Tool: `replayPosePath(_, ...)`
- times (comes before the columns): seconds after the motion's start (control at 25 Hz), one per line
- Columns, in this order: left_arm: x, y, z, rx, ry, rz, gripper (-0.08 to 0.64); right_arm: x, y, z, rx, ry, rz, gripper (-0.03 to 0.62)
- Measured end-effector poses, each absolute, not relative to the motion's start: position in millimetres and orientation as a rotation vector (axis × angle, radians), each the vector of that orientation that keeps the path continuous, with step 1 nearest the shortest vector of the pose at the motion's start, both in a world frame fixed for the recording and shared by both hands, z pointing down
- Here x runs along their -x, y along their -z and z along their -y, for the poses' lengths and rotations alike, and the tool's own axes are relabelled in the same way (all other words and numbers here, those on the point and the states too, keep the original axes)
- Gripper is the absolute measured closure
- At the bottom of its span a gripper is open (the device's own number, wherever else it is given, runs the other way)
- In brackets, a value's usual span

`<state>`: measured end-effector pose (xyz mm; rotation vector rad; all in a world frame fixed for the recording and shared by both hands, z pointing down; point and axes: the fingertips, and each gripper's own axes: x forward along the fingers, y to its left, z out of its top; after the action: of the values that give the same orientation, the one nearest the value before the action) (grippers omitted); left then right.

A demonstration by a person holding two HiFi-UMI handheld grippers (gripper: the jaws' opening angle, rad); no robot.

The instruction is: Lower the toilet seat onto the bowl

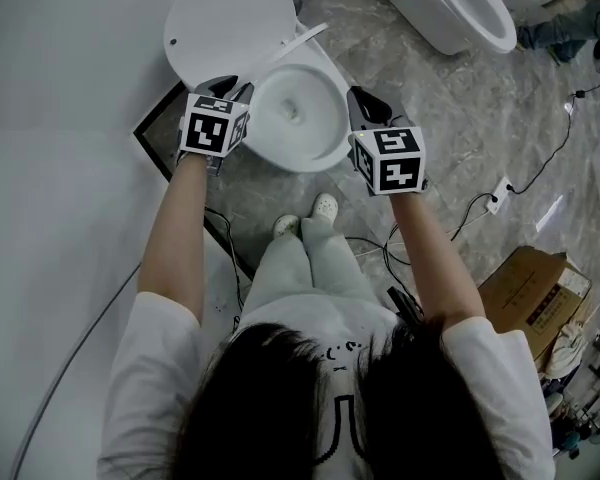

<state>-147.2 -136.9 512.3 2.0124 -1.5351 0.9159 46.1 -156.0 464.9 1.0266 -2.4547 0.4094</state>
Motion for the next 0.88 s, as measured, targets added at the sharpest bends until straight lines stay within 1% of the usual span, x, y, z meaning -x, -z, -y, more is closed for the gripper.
replayPosePath(0.52,111.1,-538.6,114.9,-2.1,-0.928,1.327,0.433,-62.6,-478.2,126.3,-1.173,-0.427,2.373,0.563)
replayPosePath(0.88,84.3,-558.1,98.7,-2.133,-0.946,1.252,0.42,-75.8,-497.3,117.8,-1.176,-0.38,2.327,0.563)
